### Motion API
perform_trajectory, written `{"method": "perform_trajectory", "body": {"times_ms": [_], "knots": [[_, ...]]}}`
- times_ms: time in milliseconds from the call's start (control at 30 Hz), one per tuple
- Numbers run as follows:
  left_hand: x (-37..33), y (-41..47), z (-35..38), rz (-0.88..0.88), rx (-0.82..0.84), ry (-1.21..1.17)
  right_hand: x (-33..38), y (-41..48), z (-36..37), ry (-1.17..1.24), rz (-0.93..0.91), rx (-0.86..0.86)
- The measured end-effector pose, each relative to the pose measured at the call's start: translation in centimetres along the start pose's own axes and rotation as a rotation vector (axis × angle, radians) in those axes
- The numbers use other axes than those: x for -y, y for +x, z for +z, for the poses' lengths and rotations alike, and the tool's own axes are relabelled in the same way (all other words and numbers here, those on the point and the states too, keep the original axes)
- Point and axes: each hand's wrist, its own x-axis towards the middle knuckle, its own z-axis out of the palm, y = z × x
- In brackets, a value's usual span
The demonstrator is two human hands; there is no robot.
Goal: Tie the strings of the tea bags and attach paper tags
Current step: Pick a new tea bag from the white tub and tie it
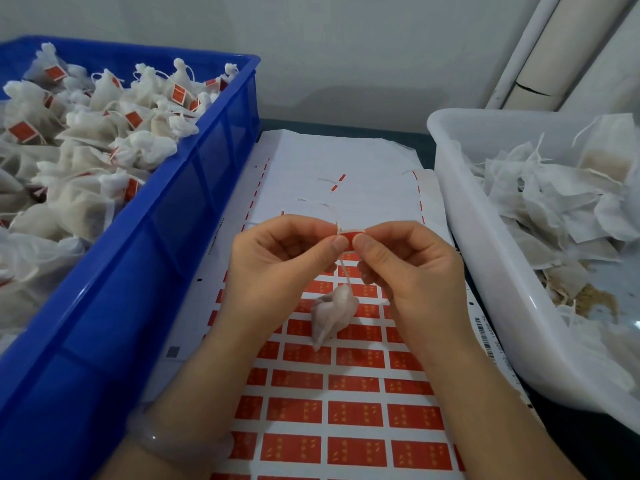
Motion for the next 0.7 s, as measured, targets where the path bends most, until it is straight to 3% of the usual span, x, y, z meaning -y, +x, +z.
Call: {"method": "perform_trajectory", "body": {"times_ms": [333,700], "knots": [[0.28,0.12,-0.13,0.003,0.068,-0.010,0.12,0.03,-0.30,0.046,0.053,0.123],[0.66,0.12,-0.09,0.002,0.118,0.025,-0.26,0.10,-0.22,0.064,-0.009,0.123]]}}
